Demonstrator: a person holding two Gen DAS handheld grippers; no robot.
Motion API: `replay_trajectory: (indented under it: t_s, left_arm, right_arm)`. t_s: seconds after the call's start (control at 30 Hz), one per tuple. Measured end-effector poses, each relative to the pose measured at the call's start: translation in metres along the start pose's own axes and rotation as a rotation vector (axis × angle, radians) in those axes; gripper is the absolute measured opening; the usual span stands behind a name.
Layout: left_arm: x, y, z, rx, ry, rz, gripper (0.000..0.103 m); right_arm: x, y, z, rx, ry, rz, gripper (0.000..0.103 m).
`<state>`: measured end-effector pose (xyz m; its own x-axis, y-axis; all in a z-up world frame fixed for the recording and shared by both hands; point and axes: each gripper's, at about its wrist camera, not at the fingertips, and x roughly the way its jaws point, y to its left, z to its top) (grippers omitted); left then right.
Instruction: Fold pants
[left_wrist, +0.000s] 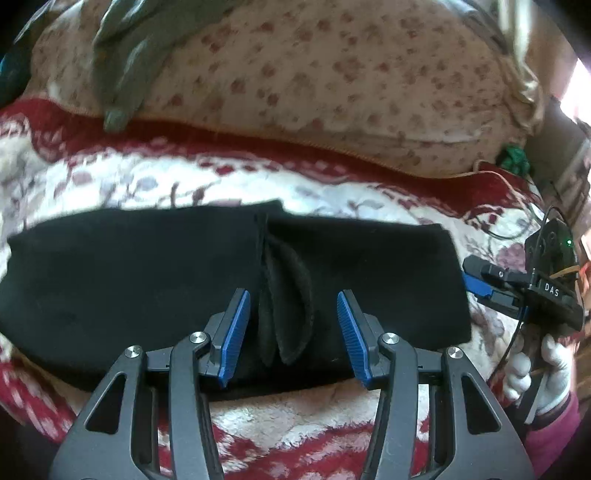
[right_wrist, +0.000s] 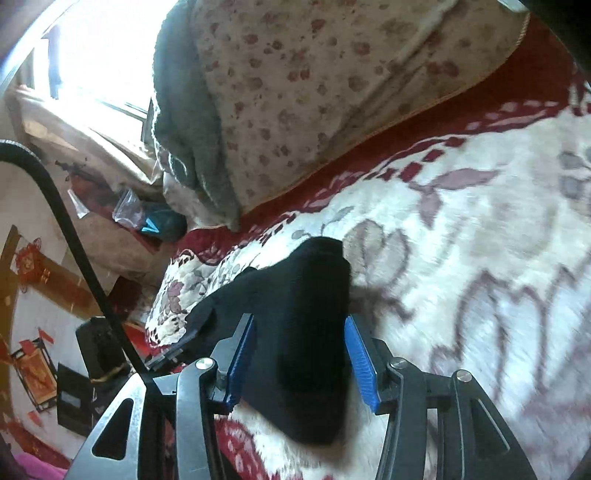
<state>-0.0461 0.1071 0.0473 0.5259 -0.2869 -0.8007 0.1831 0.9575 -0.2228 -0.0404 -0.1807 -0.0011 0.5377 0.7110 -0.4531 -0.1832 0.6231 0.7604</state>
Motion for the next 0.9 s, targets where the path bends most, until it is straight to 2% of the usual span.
replay_trajectory:
  t_s: [0.13, 0.27, 0.33, 0.37, 0.47, 0.6, 0.7, 0.83, 0.9]
  left_arm:
    - [0.012, 0.011, -0.004, -0.061, 0.008, 0.052, 0.049]
    - [0.023, 0.015, -0.005, -0.099, 0.012, 0.053, 0.049]
    - [0.022, 0.012, -0.003, -0.089, 0.015, 0.055, 0.043]
    - [0.021, 0.009, -0.002, -0.075, 0.021, 0.048, 0.036]
    - [0.019, 0.003, -0.005, -0.051, 0.013, 0.079, 0.036]
    - [0.021, 0.006, -0.009, -0.078, -0.007, 0.081, 0.038]
    - [0.020, 0.009, -0.011, -0.094, -0.019, 0.070, 0.038]
    - [0.016, 0.013, -0.011, -0.119, -0.014, 0.059, 0.038]
    - [0.011, 0.017, -0.012, -0.138, -0.013, 0.063, 0.038]
  right_arm:
    - [0.017, -0.003, 0.011, -0.017, 0.013, -0.016, 0.049]
    - [0.026, -0.013, 0.012, -0.009, 0.006, -0.002, 0.030]
    - [0.023, -0.008, 0.011, -0.031, -0.010, -0.013, 0.027]
    - [0.019, -0.002, 0.010, -0.058, -0.022, -0.025, 0.026]
    - [0.009, 0.011, 0.006, -0.097, -0.040, -0.067, 0.026]
    - [0.017, -0.005, 0.000, -0.036, -0.030, -0.127, 0.028]
    - [0.021, -0.029, -0.002, 0.073, -0.050, -0.051, 0.028]
    - [0.015, -0.020, 0.000, 0.047, -0.037, -0.089, 0.030]
    - [0.004, -0.016, 0.001, 0.053, -0.059, -0.108, 0.030]
